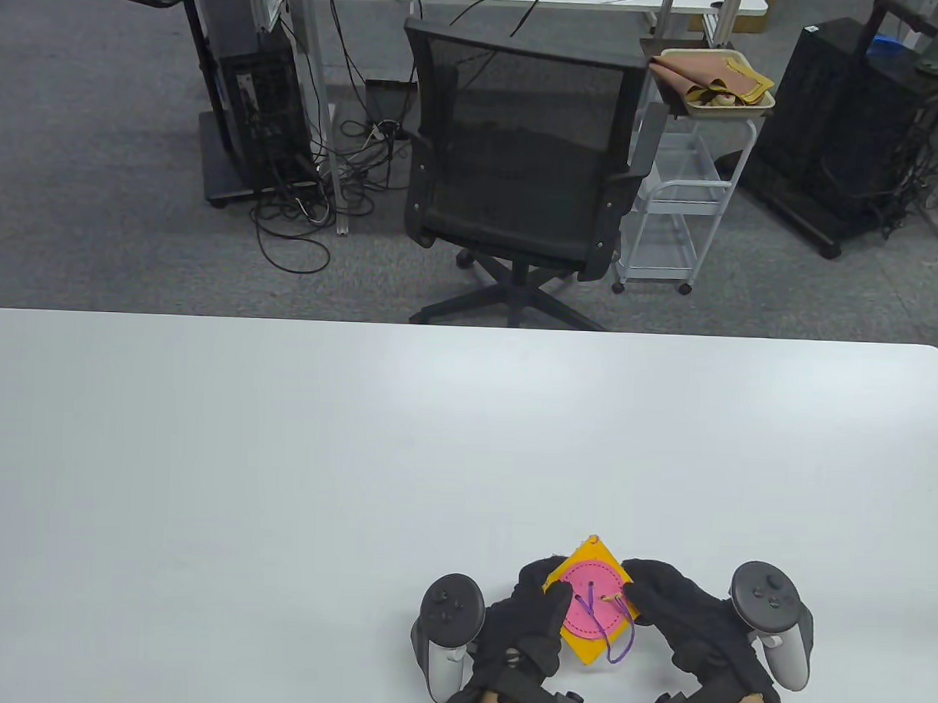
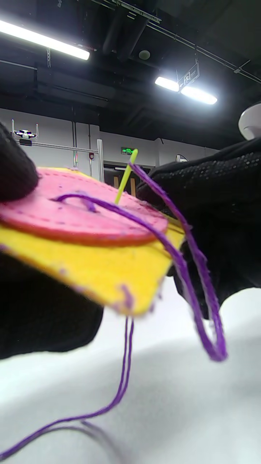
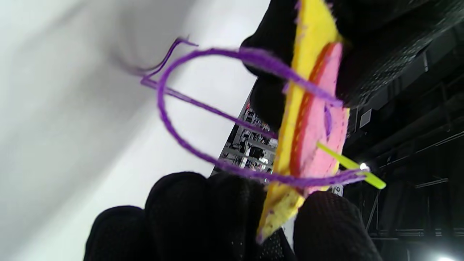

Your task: Sew button in X pattern

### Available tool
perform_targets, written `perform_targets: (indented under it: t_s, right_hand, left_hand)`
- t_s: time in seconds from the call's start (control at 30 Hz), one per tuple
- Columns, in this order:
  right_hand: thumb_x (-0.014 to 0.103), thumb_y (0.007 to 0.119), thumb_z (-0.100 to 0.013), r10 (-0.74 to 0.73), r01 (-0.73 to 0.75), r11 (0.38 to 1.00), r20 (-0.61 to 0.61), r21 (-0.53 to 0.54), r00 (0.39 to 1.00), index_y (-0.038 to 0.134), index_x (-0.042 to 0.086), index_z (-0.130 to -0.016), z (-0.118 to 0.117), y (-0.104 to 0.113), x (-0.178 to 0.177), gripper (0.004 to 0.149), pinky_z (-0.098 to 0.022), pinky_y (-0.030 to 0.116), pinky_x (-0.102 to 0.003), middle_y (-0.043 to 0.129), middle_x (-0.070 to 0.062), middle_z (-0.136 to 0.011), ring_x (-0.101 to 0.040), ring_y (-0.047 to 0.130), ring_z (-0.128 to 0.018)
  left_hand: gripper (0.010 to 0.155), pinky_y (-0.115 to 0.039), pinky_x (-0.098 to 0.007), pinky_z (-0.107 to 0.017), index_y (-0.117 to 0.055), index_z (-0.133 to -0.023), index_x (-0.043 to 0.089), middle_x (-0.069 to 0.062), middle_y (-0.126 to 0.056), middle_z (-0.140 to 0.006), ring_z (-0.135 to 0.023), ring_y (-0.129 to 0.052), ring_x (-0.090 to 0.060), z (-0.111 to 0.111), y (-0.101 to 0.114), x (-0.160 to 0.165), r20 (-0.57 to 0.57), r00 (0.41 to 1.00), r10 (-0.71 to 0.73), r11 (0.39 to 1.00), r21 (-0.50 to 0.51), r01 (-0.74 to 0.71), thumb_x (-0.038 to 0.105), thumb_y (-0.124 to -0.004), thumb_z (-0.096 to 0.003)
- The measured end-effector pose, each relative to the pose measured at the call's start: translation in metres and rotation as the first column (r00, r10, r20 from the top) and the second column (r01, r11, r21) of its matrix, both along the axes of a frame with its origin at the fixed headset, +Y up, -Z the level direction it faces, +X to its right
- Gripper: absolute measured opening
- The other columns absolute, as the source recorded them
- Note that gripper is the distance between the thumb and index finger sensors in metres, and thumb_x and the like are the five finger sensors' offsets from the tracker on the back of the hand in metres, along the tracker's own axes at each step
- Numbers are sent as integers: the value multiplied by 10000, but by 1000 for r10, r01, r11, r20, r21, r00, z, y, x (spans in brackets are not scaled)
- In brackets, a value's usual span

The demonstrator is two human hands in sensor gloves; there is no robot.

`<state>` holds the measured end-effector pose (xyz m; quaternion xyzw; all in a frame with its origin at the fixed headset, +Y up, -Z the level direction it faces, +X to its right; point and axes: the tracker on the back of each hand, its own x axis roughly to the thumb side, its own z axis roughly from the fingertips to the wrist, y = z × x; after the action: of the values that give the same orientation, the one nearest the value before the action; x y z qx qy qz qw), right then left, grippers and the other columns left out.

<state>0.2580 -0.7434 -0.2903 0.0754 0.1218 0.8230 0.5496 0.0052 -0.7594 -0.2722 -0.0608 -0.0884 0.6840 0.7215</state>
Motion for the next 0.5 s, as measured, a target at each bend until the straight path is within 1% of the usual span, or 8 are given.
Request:
perform_targets:
  t_s: [0.07, 0.13, 0.23, 0.33, 0.4, 0.47, 0.5]
  right_hand:
    - [389, 701, -530, -23, 23, 1000, 5, 5, 1000, 688, 178, -917, 0, -1, -2, 440, -662, 656, -518, 867, -73, -674, -216, 846, -578]
    - [370, 709, -529, -46, 46, 999, 17, 11, 999, 708, 174, -895, 0, -1, -2, 416, -640, 687, -506, 886, -59, -636, -196, 863, -542]
    - [367, 709, -529, -91, 91, 996, 28, 14, 995, 712, 164, -885, 0, -1, -1, 411, -627, 707, -491, 897, -50, -614, -182, 874, -520]
    - [368, 707, -529, -173, 173, 985, 53, 11, 983, 713, 161, -881, 1, 0, 1, 409, -615, 723, -481, 905, -42, -604, -169, 882, -507]
    - [368, 708, -528, -225, 225, 974, 66, 10, 972, 714, 158, -880, 2, 1, 2, 410, -611, 727, -479, 909, -43, -599, -168, 885, -502]
    - [367, 705, -529, -262, 263, 965, 71, 8, 962, 711, 158, -881, 3, 2, 2, 409, -607, 732, -477, 908, -40, -600, -164, 886, -501]
    - [368, 703, -530, -279, 279, 960, 74, 8, 957, 708, 160, -882, 4, 3, 2, 409, -610, 731, -474, 908, -39, -600, -161, 886, -501]
  left_hand:
    - [437, -932, -418, -453, -653, -941, 99, -118, -967, -804, -597, -1119, -240, 1, -1, 0, -2, 1000, -5, 1000, -11, 5, 272, -661, -539]
    - [445, -926, -418, -454, -647, -948, 100, -115, -962, -811, -601, -1114, -237, 0, -2, 0, 4, 1000, 0, 1000, -16, 0, 277, -659, -541]
    - [487, -908, -426, -464, -594, -998, 111, -101, -933, -853, -611, -1100, -236, 0, -1, -2, 26, 999, 40, 999, -26, -39, 307, -650, -555]
    - [556, -890, -436, -477, -552, -1034, 114, -97, -900, -895, -625, -1083, -233, 0, 2, -10, 3, 997, 79, 997, -3, -79, 394, -654, -565]
    - [581, -876, -436, -500, -531, -1049, 133, -82, -875, -925, -658, -1064, -226, 0, 4, -16, -38, 994, 105, 994, 17, -104, 446, -633, -571]
    - [560, -852, -442, -536, -525, -1057, 160, -73, -848, -956, -713, -1033, -237, 1, 4, -21, -77, 990, 122, 992, 25, -120, 440, -598, -579]
    - [540, -828, -456, -563, -534, -1059, 174, -71, -829, -977, -755, -1001, -267, 1, 4, -21, -88, 988, 123, 992, 25, -121, 417, -586, -580]
